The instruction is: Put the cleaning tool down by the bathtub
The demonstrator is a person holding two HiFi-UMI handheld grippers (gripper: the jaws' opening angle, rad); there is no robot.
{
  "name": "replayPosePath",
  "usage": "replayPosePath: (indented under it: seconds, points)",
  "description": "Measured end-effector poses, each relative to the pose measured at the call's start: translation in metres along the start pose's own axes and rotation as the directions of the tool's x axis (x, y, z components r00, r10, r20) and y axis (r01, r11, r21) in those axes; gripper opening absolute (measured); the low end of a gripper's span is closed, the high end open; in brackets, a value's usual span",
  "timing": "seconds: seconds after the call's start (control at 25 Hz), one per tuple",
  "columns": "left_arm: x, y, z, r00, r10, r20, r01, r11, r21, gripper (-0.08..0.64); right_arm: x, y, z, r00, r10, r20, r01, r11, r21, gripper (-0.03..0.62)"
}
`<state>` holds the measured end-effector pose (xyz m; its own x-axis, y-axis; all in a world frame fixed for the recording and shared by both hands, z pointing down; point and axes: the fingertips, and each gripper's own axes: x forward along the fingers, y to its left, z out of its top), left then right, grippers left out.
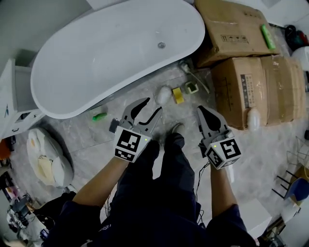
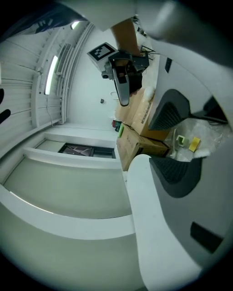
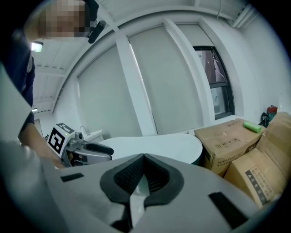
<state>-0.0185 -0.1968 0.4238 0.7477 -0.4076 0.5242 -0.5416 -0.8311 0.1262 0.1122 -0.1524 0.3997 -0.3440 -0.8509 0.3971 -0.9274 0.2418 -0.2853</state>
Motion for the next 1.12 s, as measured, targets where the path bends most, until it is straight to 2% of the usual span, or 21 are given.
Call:
replayPosePath:
  seconds: [0.32,0.56,0.84,1.12]
  points:
    - [-0.081,-0.021,0.067,0.995,-0.006,0.102,0.005,1.0,0.007,0.204,-0.042,0.052,0.063,0.998,-0.001,0.063,0.004,0.999,-0.037,0.002]
    - [-0.134,-0.029,0.103,0.982,-0.03,0.185,0.018,0.998,0.065,0.206,-0.057,0.104,0.109,0.991,0.03,0.134,-0.017,0.995,-0.098,0.002]
    - [-0.181,-0.026,0.132,0.965,-0.045,0.258,0.019,0.994,0.105,0.204,-0.068,0.158,0.131,0.985,0.067,0.161,-0.046,0.99,-0.13,0.002]
    - [-0.207,-0.021,0.147,0.953,-0.046,0.298,0.005,0.991,0.135,0.193,-0.07,0.183,0.146,0.98,0.084,0.183,-0.053,0.985,-0.166,0.002]
